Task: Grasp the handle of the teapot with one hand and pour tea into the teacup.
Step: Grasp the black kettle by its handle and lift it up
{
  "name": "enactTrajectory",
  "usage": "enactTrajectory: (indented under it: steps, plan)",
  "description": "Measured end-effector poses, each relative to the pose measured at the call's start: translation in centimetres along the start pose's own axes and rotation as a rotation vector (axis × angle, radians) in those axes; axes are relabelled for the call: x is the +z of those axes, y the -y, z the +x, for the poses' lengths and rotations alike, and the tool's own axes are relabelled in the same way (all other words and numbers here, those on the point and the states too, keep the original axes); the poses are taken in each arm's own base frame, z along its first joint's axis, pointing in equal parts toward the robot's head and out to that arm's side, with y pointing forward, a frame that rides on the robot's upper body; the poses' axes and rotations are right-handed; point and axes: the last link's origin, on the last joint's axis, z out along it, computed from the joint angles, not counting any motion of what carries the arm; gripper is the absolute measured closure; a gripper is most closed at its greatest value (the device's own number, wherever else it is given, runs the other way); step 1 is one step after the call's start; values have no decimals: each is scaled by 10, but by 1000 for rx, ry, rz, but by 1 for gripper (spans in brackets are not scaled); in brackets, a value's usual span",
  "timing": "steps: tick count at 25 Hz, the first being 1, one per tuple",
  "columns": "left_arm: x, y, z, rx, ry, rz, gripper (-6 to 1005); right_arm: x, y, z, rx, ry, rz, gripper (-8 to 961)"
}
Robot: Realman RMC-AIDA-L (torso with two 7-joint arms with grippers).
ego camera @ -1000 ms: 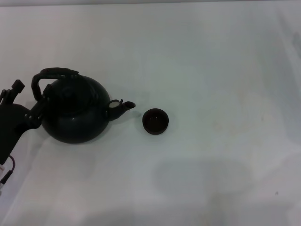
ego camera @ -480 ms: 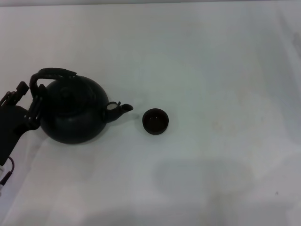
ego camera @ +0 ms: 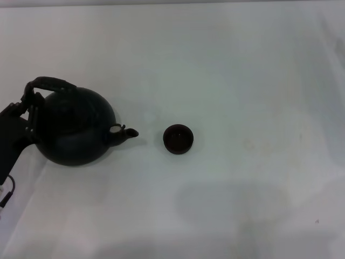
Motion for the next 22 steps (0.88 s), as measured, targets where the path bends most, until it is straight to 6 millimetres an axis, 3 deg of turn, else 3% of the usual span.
enactTrajectory:
  steps: [4,16,22]
  plan:
    - [0,0,0,3,0,0,844,0,0,0,1,-1,-1,124]
    - [1,3,4,21,-12,-16,847,-2,0,5,20,-13,4,124]
    - [3,7,17,56,-69,-40,847,-2,1,5,21,-13,5,124]
